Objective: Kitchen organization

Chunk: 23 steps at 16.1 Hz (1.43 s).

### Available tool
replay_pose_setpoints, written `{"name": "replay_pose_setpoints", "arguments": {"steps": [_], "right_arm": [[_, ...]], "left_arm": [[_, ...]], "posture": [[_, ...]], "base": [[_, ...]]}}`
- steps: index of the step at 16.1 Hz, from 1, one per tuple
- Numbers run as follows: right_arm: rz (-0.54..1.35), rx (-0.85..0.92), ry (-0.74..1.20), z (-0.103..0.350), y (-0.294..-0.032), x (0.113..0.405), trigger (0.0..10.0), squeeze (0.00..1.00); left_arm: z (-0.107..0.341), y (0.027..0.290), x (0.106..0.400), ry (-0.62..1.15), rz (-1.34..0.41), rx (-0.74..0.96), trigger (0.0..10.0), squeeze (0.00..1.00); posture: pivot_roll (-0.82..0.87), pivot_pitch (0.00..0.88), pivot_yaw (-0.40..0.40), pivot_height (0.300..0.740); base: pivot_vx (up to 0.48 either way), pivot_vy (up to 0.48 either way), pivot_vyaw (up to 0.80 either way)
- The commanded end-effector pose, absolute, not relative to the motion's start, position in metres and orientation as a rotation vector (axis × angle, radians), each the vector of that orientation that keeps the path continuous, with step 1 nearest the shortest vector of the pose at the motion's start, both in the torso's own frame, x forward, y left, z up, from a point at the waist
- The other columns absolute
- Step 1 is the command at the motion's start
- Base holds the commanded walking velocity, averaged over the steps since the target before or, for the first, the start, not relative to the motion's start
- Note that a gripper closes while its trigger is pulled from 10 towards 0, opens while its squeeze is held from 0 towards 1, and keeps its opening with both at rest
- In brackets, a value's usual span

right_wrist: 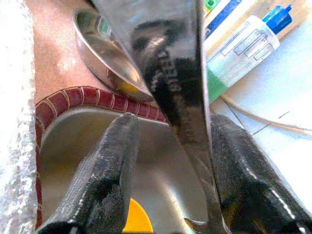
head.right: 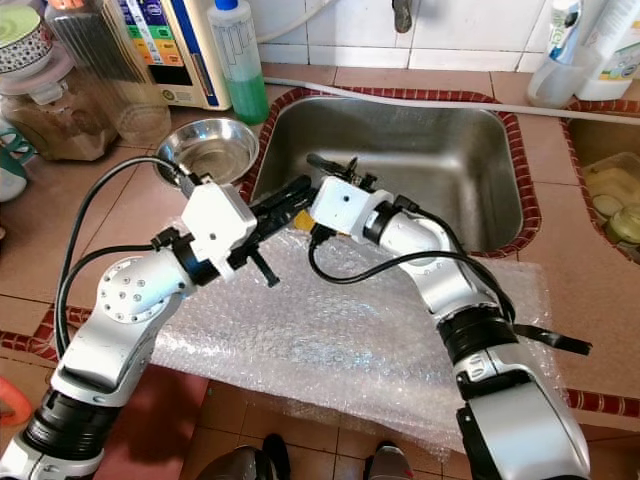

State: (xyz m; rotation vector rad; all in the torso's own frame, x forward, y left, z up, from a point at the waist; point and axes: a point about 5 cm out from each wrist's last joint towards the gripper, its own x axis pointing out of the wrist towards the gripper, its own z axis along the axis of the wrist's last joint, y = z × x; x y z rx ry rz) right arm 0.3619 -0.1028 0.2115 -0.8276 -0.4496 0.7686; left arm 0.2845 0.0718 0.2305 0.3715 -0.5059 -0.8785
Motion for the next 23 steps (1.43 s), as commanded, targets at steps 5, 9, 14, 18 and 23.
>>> {"name": "replay_pose_setpoints", "arguments": {"steps": [5, 9, 14, 18, 23], "right_arm": [[0.867, -0.818, -0.54, 0.217, -0.08, 0.349, 0.0, 0.0], [0.867, -0.815, -0.537, 0.215, -0.081, 0.347, 0.0, 0.0], [0.837, -0.805, -0.532, 0.215, -0.085, 0.348, 0.0, 0.0], [0.818, -0.806, -0.524, 0.215, -0.089, 0.348, 0.0, 0.0], [0.658, -0.838, -0.472, 0.215, -0.12, 0.36, 0.0, 0.0]], "left_arm": [[0.236, 0.078, 0.289, -0.532, -0.832, 0.409, 0.0, 0.0], [0.236, 0.083, 0.293, -0.537, -0.792, 0.444, 7.1, 0.0], [0.237, 0.089, 0.297, -0.541, -0.756, 0.425, 10.0, 1.0], [0.235, 0.096, 0.299, -0.534, -0.73, 0.432, 10.0, 1.0], [0.226, 0.113, 0.304, -0.468, -0.697, 0.438, 10.0, 1.0]], "posture": [[-0.16, 0.237, 0.129, 0.74], [-0.16, 0.239, 0.132, 0.74], [-0.17, 0.24, 0.131, 0.74], [-0.17, 0.244, 0.131, 0.74], [-0.16, 0.247, 0.126, 0.74]], "base": [[0.0, 0.0, 0.0], [0.0, 0.0, 0.0], [0.0, 0.0, 0.0], [0.0, 0.0, 0.0], [0.0, 0.0, 0.0]]}}
